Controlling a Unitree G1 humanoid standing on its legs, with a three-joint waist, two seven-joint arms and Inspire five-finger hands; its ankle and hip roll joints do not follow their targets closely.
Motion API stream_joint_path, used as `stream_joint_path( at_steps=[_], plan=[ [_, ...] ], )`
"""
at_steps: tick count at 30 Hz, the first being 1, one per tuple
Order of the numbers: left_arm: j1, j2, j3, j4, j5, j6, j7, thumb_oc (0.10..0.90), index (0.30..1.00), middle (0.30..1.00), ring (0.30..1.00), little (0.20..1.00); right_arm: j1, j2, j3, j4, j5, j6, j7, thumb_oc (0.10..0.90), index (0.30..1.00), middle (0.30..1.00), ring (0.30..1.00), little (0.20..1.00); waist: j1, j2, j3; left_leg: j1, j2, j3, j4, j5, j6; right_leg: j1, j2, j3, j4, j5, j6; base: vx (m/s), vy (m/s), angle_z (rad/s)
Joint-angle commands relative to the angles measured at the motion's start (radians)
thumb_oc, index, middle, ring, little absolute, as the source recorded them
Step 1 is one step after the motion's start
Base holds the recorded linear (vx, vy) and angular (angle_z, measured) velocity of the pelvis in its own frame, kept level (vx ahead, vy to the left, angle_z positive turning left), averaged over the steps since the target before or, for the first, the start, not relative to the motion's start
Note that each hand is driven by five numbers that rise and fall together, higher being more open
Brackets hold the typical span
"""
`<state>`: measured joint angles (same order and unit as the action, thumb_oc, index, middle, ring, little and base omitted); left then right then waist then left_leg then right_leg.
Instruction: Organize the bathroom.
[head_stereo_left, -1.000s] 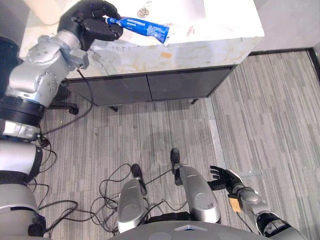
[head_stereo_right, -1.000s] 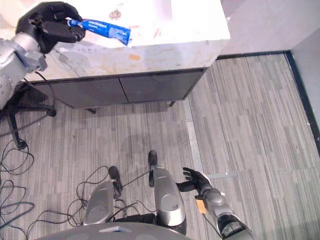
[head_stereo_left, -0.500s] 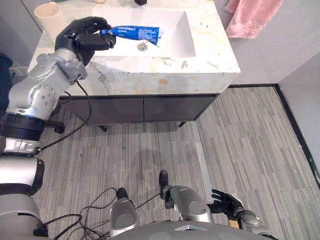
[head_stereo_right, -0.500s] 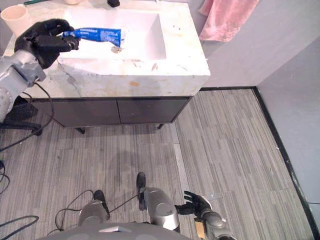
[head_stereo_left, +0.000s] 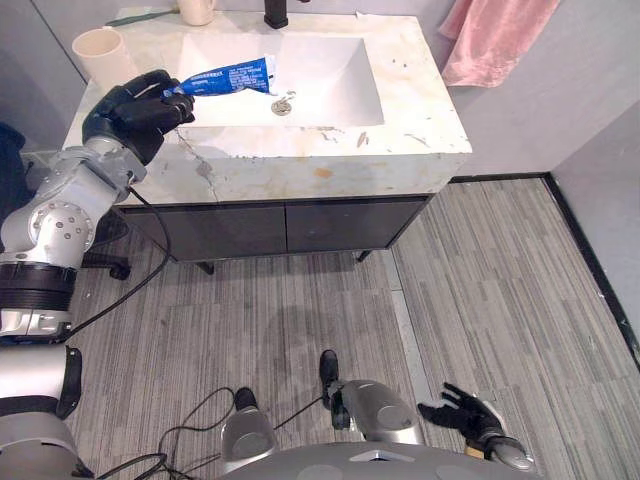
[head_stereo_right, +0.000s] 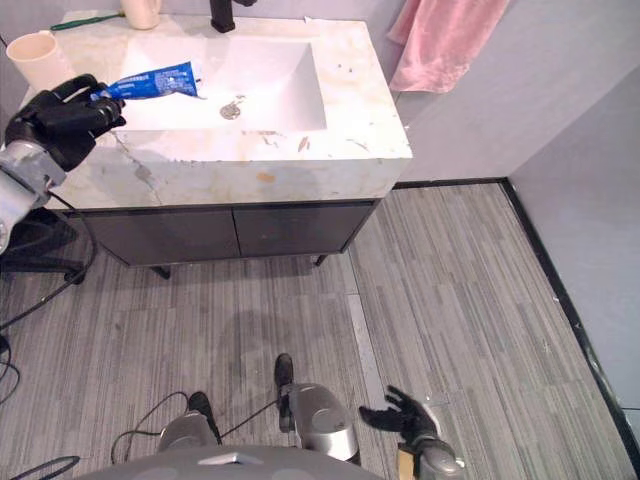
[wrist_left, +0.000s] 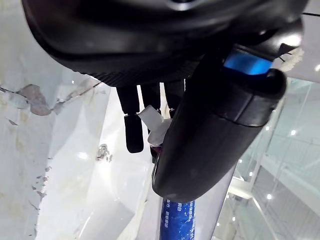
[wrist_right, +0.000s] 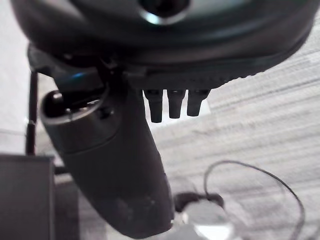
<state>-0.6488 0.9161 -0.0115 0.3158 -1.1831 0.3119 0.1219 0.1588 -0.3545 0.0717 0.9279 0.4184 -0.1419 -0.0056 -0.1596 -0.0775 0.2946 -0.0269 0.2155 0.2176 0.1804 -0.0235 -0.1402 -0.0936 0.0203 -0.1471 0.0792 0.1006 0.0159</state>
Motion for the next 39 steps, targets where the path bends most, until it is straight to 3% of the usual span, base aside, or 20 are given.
stream_joint_path(
  at_steps=[1, 5, 6, 10, 13, 18, 20, 24, 33, 39],
  plan=[
    [-0.025, 0.058, 0.135, -0.039, -0.115, -0.107, -0.039, 0.400, 0.300, 0.300, 0.300, 0.300, 0.058, -0.207, -0.165, -0.101, 0.121, -0.093, -0.152, 0.800, 0.900, 0.900, 0.900, 0.900, -0.030, 0.007, -0.111, -0.086, 0.066, 0.038, 0.026, 0.117, 0.009, 0.074, -0.032, 0.005, -0.017, -0.168, 0.058, 0.06, 0.006, -0.01],
    [-0.029, 0.077, 0.137, -0.043, -0.140, -0.074, -0.031, 0.400, 0.300, 0.300, 0.300, 0.300, 0.054, -0.336, -0.341, -0.208, 0.122, -0.171, -0.205, 0.800, 0.900, 0.900, 0.900, 0.900, -0.034, 0.010, -0.123, -0.085, 0.066, 0.036, 0.028, 0.116, 0.004, 0.085, -0.030, 0.007, -0.019, -0.172, 0.056, 0.07, 0.011, 0.02],
    [-0.042, 0.084, 0.127, -0.033, -0.151, -0.071, -0.027, 0.400, 0.300, 0.300, 0.300, 0.300, 0.038, -0.397, -0.402, -0.262, 0.145, -0.155, -0.195, 0.800, 0.900, 0.900, 0.900, 0.900, -0.034, 0.010, -0.129, -0.085, 0.066, 0.034, 0.027, 0.114, 0.002, 0.090, -0.029, 0.009, -0.021, -0.173, 0.056, 0.06, 0.006, 0.03],
    [-0.068, 0.083, 0.102, 0.001, -0.154, -0.074, -0.032, 0.400, 0.300, 0.300, 0.300, 0.300, -0.010, -0.500, -0.491, -0.397, 0.171, -0.171, -0.154, 0.800, 0.900, 0.900, 0.900, 0.900, -0.032, 0.014, -0.137, -0.082, 0.066, 0.035, 0.025, 0.106, 0.002, 0.094, -0.031, 0.010, -0.019, -0.178, 0.057, 0.02, 0.007, 0.00],
    [-0.061, 0.042, 0.092, 0.011, -0.129, -0.103, -0.041, 0.400, 0.300, 0.300, 0.300, 0.300, -0.090, -0.557, -0.502, -0.533, 0.209, -0.104, -0.118, 0.800, 0.900, 0.900, 0.900, 0.900, -0.027, 0.019, -0.140, -0.080, 0.065, 0.036, 0.023, 0.107, 0.000, 0.094, -0.031, 0.014, -0.015, -0.184, 0.055, 0.01, 0.036, -0.06],
    [-0.028, -0.055, 0.069, -0.029, -0.092, -0.169, -0.024, 0.400, 0.300, 0.300, 0.300, 0.300, -0.281, -0.598, -0.388, -0.694, 0.231, -0.015, -0.031, 0.800, 0.900, 0.900, 0.900, 0.900, -0.010, 0.028, -0.144, -0.070, 0.066, 0.040, 0.021, 0.114, -0.002, 0.098, -0.031, 0.015, -0.012, -0.187, 0.048, 0.01, 0.039, -0.06],
    [-0.025, -0.068, 0.066, -0.034, -0.090, -0.179, -0.021, 0.400, 0.300, 0.300, 0.300, 0.300, -0.313, -0.594, -0.360, -0.723, 0.227, -0.002, -0.018, 0.800, 0.900, 0.900, 0.900, 0.900, -0.009, 0.029, -0.144, -0.068, 0.067, 0.042, 0.021, 0.116, -0.002, 0.098, -0.030, 0.015, -0.013, -0.187, 0.047, 0.00, 0.016, 0.01],
    [0.007, -0.141, 0.059, -0.051, -0.073, -0.212, -0.024, 0.400, 0.300, 0.300, 0.300, 0.300, -0.483, -0.555, -0.206, -0.843, 0.249, 0.065, 0.042, 0.800, 0.900, 0.900, 0.900, 0.900, -0.001, 0.033, -0.154, -0.054, 0.067, 0.057, 0.017, 0.122, 0.000, 0.103, -0.030, 0.019, -0.017, -0.184, 0.041, 0.00, 0.020, 0.01],
    [0.007, -0.233, 0.009, -0.045, -0.066, -0.242, -0.037, 0.400, 0.300, 0.300, 0.300, 0.300, -0.792, -0.475, 0.044, -0.813, 0.268, 0.192, 0.042, 0.800, 0.900, 0.900, 0.900, 0.900, 0.036, 0.045, -0.177, -0.031, 0.064, 0.065, 0.015, 0.129, -0.002, 0.134, -0.032, 0.009, -0.036, -0.181, 0.033, 0.04, 0.019, 0.01],
    [0.014, -0.273, -0.007, -0.066, -0.073, -0.255, -0.026, 0.400, 0.300, 0.300, 0.300, 0.300, -0.865, -0.423, 0.129, -0.790, 0.212, 0.200, 0.005, 0.800, 0.900, 0.900, 0.900, 0.900, 0.052, 0.047, -0.192, -0.021, 0.058, 0.071, -0.004, 0.129, 0.001, 0.136, -0.034, 0.001, -0.045, -0.174, 0.029, 0.03, 0.009, 0.07]
  ],
)
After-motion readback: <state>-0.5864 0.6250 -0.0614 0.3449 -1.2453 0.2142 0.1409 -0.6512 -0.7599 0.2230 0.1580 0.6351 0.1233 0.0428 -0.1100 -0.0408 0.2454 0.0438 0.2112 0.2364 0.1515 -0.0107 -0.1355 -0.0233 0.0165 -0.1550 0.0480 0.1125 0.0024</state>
